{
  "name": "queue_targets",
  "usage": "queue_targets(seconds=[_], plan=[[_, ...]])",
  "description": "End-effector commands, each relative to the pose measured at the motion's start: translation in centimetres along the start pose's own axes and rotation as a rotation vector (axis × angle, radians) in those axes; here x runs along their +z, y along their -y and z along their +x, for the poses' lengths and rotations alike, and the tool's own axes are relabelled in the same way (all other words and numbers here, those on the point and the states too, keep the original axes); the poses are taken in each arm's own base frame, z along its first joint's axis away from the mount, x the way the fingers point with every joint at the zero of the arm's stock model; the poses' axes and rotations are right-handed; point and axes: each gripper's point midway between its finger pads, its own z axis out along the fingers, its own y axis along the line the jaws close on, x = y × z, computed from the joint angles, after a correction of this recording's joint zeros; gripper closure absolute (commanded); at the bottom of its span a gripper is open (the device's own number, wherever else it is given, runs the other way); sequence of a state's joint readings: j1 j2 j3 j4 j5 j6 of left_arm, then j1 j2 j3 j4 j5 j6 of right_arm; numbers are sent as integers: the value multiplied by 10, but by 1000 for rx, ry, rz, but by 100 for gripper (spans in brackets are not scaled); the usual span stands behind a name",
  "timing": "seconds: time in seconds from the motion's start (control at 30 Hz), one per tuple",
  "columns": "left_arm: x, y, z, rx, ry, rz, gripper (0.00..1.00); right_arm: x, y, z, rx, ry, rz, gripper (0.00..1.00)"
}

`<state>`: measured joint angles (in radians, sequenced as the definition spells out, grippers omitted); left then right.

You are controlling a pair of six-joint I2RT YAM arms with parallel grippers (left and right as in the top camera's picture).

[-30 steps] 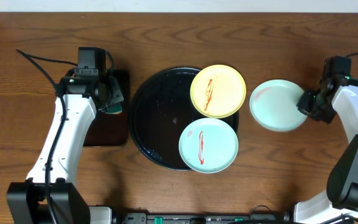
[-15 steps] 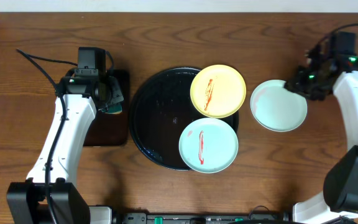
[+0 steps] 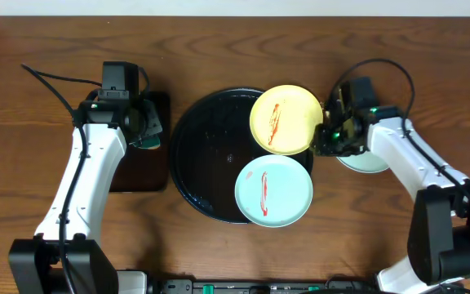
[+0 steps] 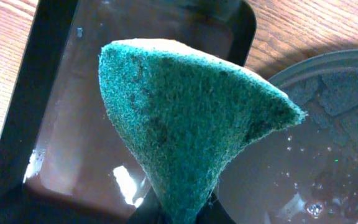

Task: Clean dirty plates on tray and stack at the side
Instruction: 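Reach right gripper to yellow plate rim and drag it toward center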

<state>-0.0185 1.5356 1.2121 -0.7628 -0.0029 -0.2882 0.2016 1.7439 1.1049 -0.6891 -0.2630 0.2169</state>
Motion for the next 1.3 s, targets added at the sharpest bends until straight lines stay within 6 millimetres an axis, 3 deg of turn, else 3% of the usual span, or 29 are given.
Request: queue_targets(seconds=[0.0,0.37,0.67,1.03,1.13,1.27], plan=[[1,-1,-1,-4,0,-3,92,7,4,1,17,20,98,67],[1,-1,-1,-4,3,-2,92,39,4,14,-14,-47,146,74],[1,-1,-1,-4,3,-2,93,39,4,11,-16,-37,143,77],[1,0,-4,-5,13,2,93,24,-11,-27,-41,63,114,80],[1,0,-4,-5,14,2,93,24,-12,-32,-41,81,108,87],[1,0,-4,-5,14,2,93,20,-9,-35,-29,85,107,87]])
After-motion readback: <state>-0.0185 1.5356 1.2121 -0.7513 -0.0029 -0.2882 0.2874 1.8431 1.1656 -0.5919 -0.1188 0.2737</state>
